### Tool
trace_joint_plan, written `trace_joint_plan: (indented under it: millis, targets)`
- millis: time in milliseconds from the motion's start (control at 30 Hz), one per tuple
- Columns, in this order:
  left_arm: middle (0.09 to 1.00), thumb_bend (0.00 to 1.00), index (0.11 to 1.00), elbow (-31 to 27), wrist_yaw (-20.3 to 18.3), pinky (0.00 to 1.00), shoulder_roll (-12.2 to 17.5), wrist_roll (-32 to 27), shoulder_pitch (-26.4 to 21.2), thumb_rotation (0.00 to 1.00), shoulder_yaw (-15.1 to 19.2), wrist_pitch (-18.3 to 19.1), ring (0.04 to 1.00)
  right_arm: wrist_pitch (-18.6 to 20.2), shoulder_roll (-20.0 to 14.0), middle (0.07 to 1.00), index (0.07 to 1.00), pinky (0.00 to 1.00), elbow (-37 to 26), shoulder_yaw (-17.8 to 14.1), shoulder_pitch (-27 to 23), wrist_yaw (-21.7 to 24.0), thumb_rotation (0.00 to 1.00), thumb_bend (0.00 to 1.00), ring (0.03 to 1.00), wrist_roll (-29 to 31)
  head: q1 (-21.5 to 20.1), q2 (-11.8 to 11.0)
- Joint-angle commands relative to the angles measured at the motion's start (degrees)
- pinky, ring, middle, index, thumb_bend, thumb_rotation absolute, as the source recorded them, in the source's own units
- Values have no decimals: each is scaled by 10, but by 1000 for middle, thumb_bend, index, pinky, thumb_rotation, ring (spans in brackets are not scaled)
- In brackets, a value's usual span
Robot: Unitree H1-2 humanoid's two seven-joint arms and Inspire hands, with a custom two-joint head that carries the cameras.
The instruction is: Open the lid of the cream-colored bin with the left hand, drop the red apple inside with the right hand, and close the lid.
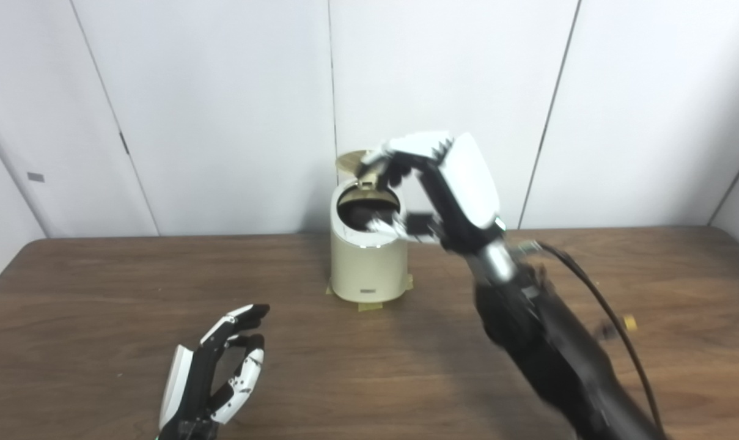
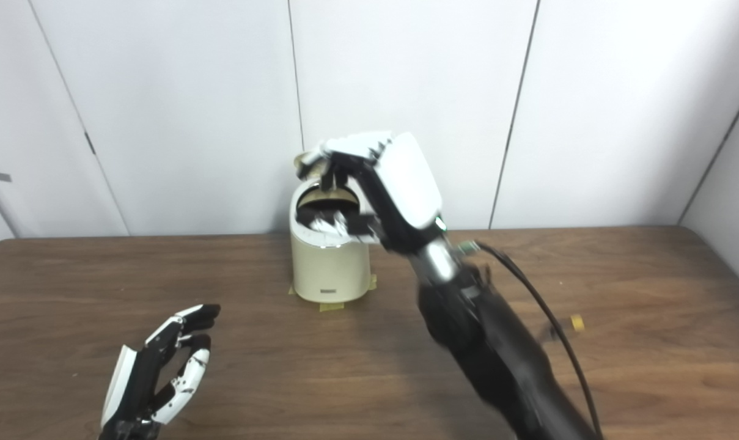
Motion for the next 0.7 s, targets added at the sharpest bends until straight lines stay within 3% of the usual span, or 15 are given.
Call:
trace_joint_plan:
  millis: [0, 33, 67, 167, 233, 367, 433, 500, 667]
  targets:
    - [784, 178, 768, -11, 8, 683, -13, -1, -5, 550, 2, -15, 774, 60, -9, 666, 648, 509, -64, -28, 28, 77, 559, 523, 625, 87, 0, -1]
    - [782, 185, 766, -10, 9, 683, -12, -1, -6, 554, 3, -16, 772, 66, -12, 735, 727, 591, -86, -36, 53, 102, 699, 540, 702, 128, 0, -1]
    - [781, 191, 765, -10, 9, 684, -12, -2, -6, 557, 3, -16, 771, 60, -14, 771, 764, 630, -96, -43, 73, 120, 740, 545, 740, 165, 2, 0]
    - [775, 194, 757, -16, 4, 685, -10, -6, -10, 561, 5, -7, 768, 23, -12, 793, 772, 636, -102, -72, 139, 145, 725, 579, 751, 234, 4, 1]
    - [748, 180, 727, -20, 2, 651, -7, -4, -17, 518, 7, -4, 736, 2, -5, 747, 727, 613, -99, -91, 176, 151, 620, 531, 714, 253, 5, 1]
    - [736, 203, 721, -30, -15, 630, 7, 4, -51, 600, 9, 11, 715, -12, 16, 742, 729, 612, -97, -115, 241, 162, 614, 443, 713, 275, 7, 1]
    - [756, 269, 746, -41, -32, 661, 19, 14, -75, 730, 8, 32, 743, -23, 26, 729, 718, 637, -95, -125, 263, 162, 530, 293, 714, 277, 9, 1]
    - [770, 293, 758, -49, -53, 675, 31, 22, -109, 765, 7, 59, 760, -27, 38, 721, 710, 638, -94, -136, 282, 158, 506, 247, 707, 268, 11, 0]
    - [837, 437, 818, -50, -114, 788, 79, 70, -240, 854, -6, 131, 851, -15, 54, 711, 700, 599, -88, -161, 311, 149, 475, 284, 686, 211, 12, -3]
